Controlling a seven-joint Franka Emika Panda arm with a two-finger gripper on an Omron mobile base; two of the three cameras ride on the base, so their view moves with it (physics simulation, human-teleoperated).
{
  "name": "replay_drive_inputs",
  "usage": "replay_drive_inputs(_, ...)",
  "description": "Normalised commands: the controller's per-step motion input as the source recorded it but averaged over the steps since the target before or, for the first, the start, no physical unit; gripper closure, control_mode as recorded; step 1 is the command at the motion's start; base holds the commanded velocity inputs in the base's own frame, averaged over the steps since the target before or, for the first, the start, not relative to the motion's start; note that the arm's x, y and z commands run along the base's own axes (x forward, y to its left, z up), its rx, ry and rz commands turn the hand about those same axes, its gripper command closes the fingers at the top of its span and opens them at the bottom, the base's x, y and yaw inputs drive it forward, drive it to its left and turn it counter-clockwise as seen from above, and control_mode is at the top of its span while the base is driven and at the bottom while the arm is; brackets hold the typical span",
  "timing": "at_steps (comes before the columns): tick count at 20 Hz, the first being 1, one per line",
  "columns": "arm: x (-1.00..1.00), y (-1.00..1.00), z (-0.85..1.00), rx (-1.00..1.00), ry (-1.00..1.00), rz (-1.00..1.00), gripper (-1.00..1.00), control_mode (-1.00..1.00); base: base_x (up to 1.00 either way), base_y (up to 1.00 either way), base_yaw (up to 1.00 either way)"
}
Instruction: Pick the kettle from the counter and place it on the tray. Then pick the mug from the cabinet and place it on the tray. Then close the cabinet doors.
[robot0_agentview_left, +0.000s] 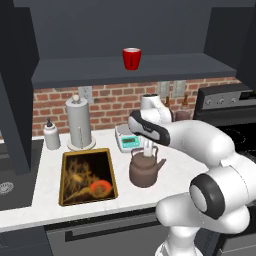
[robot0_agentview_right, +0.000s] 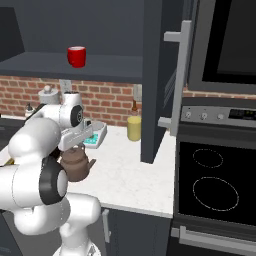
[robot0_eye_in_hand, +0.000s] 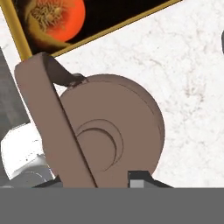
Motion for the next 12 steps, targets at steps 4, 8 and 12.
replay_drive_inputs(4,-0.17,0.0,0.0,0.0,-0.18,0.0,1.0,-1.0,0.0,0.0,0.0)
replay_drive_inputs(8,-0.16,0.12,0.13,0.0,-0.18,-0.06,1.0,-1.0,0.0,0.0,0.0)
replay_drive_inputs(12,-0.09,0.32,0.34,0.0,-0.13,-0.08,1.0,-1.0,0.0,0.0,0.0)
